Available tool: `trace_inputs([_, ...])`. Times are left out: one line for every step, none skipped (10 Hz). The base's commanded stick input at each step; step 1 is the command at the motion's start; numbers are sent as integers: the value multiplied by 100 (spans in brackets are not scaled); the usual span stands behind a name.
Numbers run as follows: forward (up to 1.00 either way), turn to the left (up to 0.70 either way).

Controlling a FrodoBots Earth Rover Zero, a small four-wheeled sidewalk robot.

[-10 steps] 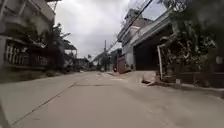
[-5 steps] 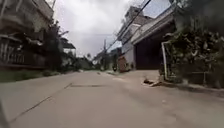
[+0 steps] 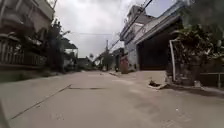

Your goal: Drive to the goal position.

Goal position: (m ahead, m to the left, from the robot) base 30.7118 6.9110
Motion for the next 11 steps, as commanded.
trace_inputs([70,7])
trace_inputs([70,7])
trace_inputs([70,7])
trace_inputs([70,7])
trace_inputs([70,7])
trace_inputs([70,7])
trace_inputs([70,7])
trace_inputs([70,7])
trace_inputs([70,7])
trace_inputs([70,7])
trace_inputs([70,7])
